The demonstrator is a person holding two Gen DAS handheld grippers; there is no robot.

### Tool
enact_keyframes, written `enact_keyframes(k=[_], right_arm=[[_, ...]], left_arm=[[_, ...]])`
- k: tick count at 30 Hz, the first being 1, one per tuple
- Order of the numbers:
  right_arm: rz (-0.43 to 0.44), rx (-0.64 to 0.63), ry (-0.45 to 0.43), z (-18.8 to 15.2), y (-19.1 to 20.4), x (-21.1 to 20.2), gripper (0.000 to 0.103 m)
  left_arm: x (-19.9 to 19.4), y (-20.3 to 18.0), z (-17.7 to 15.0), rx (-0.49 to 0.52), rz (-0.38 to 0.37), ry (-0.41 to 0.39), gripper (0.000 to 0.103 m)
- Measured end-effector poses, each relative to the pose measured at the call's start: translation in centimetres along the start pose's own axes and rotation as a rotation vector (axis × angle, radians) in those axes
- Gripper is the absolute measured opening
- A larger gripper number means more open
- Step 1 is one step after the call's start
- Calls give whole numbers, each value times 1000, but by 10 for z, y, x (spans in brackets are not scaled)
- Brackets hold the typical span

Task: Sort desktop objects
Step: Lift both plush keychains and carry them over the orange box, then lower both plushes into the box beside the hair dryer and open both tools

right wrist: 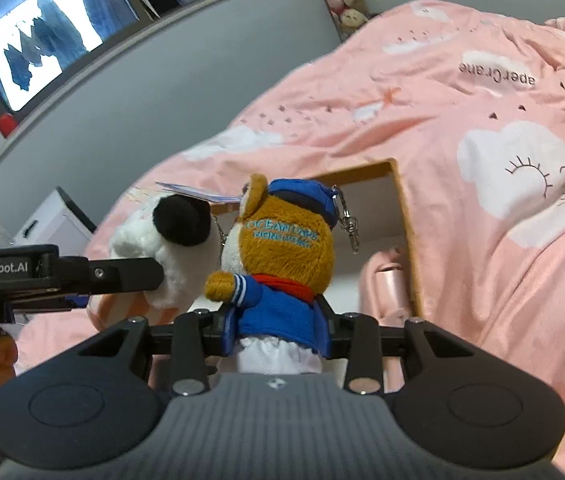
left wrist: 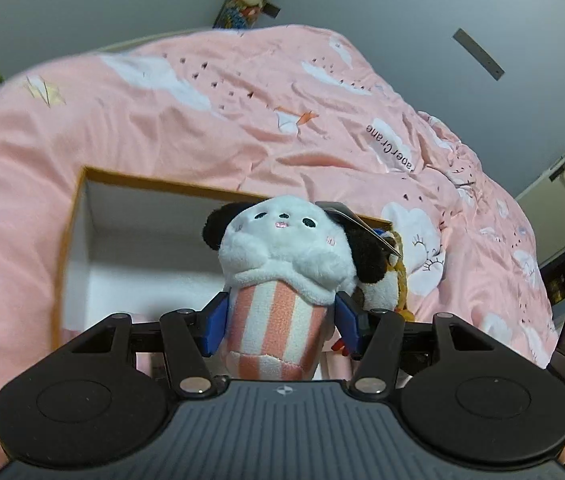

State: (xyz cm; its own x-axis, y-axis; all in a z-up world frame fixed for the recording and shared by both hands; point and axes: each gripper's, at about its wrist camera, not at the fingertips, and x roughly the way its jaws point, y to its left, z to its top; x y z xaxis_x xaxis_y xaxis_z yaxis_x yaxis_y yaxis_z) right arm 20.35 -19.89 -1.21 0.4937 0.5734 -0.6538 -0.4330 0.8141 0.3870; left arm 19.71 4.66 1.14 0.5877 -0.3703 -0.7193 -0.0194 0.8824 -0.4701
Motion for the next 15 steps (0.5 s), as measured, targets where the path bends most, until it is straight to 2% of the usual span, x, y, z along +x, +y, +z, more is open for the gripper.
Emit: enact_keyframes(k=[3,8,15], right_arm=[[-30,-19,31,2,-4,13,39],[-39,-73,115,6,-1,39,40],[-79,-110,212,7,-1,72,40]], left_arm=[[17,4,-3,-25,2,23,65],[41,11,-4,-51,71,25,65],[65,22,-7,-106,125,66,66]])
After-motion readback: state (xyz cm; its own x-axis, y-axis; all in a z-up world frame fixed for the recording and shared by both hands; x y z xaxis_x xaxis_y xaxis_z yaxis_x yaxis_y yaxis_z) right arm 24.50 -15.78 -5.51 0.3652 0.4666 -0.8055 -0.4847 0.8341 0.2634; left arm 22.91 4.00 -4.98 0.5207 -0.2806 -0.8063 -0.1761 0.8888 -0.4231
